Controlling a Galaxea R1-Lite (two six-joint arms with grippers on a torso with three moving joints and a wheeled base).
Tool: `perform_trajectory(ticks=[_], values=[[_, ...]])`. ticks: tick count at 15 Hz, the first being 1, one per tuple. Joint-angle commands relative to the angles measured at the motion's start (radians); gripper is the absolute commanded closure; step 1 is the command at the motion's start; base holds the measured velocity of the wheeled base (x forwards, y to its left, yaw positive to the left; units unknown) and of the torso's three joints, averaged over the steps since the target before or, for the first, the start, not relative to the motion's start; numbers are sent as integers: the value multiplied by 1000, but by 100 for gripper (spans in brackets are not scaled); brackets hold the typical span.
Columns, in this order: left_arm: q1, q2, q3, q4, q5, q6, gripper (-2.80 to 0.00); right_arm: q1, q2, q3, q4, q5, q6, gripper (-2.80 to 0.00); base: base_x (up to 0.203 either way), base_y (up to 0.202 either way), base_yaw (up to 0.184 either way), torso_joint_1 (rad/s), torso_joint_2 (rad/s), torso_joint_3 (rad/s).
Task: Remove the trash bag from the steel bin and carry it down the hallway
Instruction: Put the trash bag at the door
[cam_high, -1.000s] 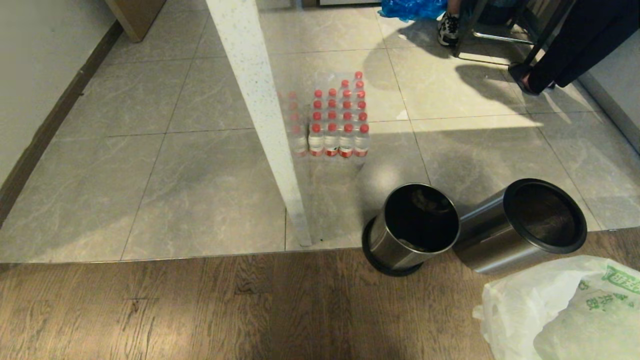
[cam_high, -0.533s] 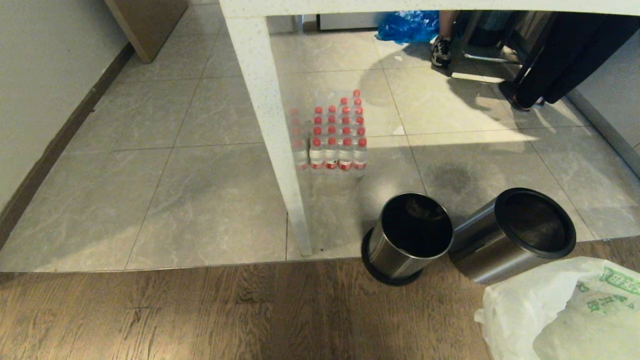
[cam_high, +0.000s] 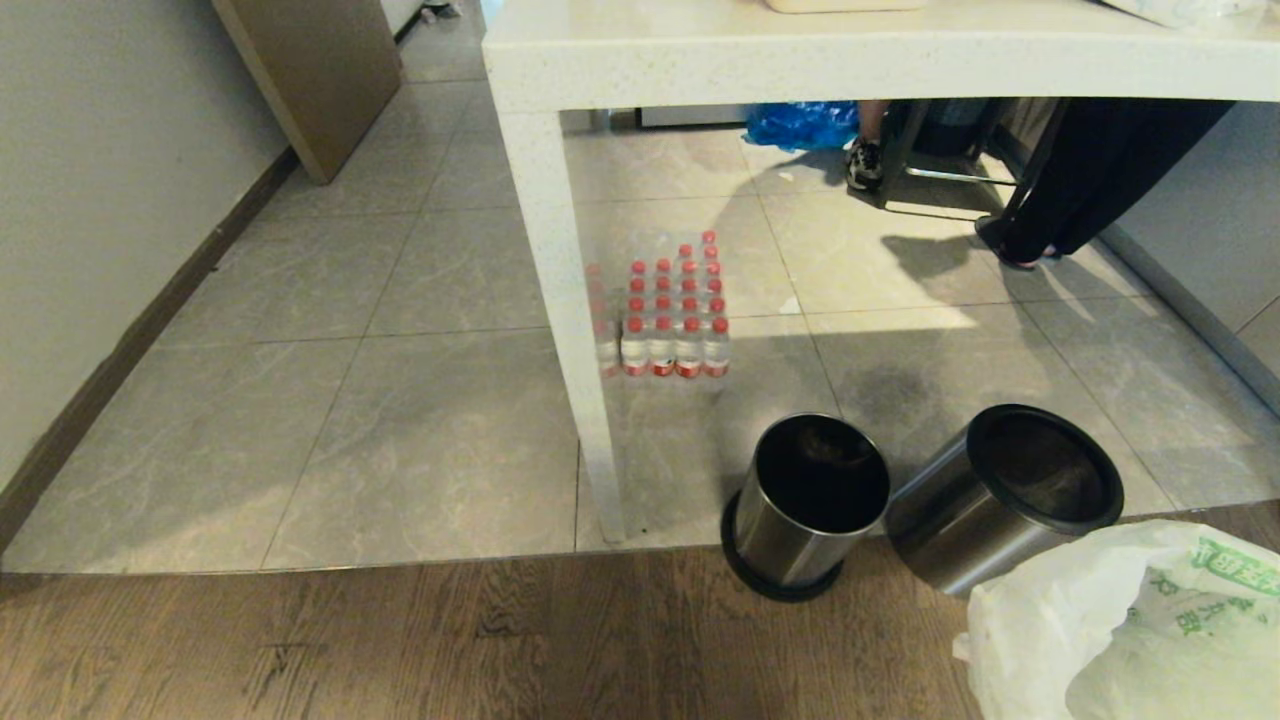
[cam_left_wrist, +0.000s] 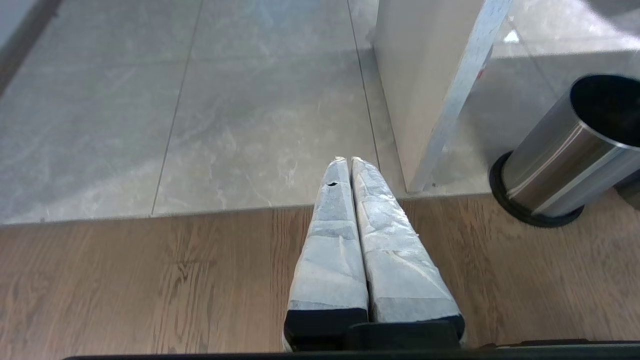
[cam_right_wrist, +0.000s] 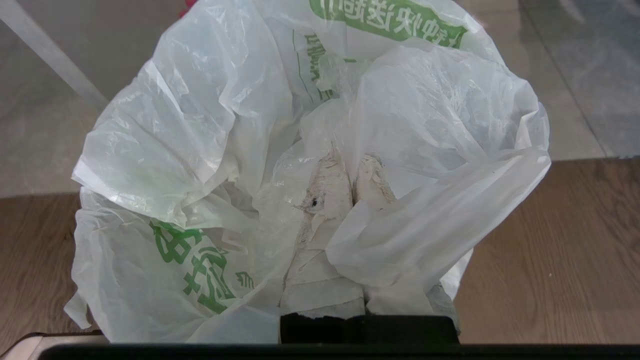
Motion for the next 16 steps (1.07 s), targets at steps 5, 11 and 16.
perform_trajectory(ticks=[5,11,16], values=[[0,0,0,0,0,0,0,0,2,1,0,0,0,0,0,0,0,4,0,204],[0,0,0,-2,0,0,0,0,2,1,0,0,1,0,0,0,0,0,3,202],[0,0,0,0,0,0,0,0,2,1,0,0,0,0,0,0,0,2,1,206]])
